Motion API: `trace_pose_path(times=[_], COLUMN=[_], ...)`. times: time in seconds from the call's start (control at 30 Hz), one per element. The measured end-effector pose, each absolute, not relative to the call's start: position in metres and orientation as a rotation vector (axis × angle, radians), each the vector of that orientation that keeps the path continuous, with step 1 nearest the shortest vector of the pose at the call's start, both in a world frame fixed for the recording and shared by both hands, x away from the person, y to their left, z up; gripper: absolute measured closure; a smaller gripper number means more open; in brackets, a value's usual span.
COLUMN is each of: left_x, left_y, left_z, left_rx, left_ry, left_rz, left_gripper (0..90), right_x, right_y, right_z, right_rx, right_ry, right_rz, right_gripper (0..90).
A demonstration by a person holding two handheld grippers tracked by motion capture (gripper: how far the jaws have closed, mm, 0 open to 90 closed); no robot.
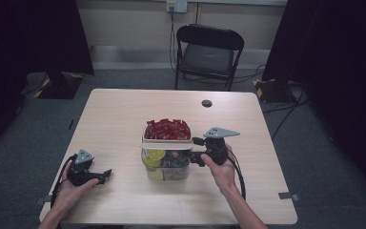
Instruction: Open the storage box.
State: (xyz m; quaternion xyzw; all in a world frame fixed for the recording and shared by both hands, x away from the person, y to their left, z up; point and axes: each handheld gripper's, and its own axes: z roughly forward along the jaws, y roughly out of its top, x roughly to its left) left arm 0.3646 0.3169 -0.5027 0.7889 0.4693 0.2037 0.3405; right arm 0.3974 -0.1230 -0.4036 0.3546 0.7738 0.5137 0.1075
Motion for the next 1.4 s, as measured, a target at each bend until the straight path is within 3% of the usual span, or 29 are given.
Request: trace_pose_path(times=[1.4], left_x=[0.365], left_y=[0.317], left_z=[-0.503], left_rx=[2.053], left_ry=[1.222], left_rz=[0.53], left_gripper=[6.9], right_x=[0.421], right_y=[-0.126], right_z=[-0.396], right_rx=[1.084], right_ry=[2.191], right_rz=[1.6], right_gripper=[38.7])
